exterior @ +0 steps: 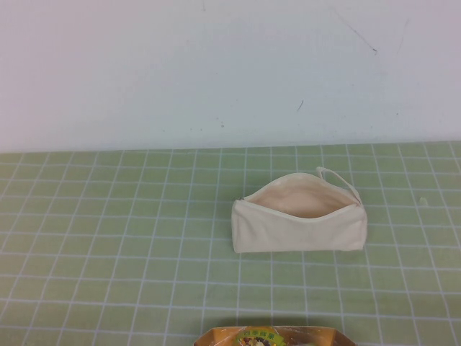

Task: Put eraser into pencil case

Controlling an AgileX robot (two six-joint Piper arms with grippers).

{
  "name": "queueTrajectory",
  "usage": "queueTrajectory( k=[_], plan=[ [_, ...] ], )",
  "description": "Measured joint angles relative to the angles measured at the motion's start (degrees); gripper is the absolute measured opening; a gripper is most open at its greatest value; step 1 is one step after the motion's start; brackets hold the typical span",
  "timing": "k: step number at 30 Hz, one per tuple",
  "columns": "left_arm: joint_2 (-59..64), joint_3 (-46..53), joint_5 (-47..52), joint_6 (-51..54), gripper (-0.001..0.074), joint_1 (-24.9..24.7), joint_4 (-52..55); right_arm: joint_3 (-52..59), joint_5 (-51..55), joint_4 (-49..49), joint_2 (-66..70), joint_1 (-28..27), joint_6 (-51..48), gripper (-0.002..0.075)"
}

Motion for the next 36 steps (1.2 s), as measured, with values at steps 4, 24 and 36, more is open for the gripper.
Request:
queueTrajectory(
  k=[4,24,36],
  plan=[
    [0.0,0.0,0.0,0.0,-0.0002,0.0,0.0,1.9,0.8,-2.0,0.0,0.0,3.8,-0.0001],
    [0.0,0.0,0.0,0.0,-0.0002,0.0,0.0,1.9,4.2,-3.4,0.0,2.6,5.4,-0.0001],
    [0.0,0.0,0.0,0.0,-0.0002,0.0,0.0,1.9,4.2,-3.4,0.0,2.6,5.4,-0.0001]
  ],
)
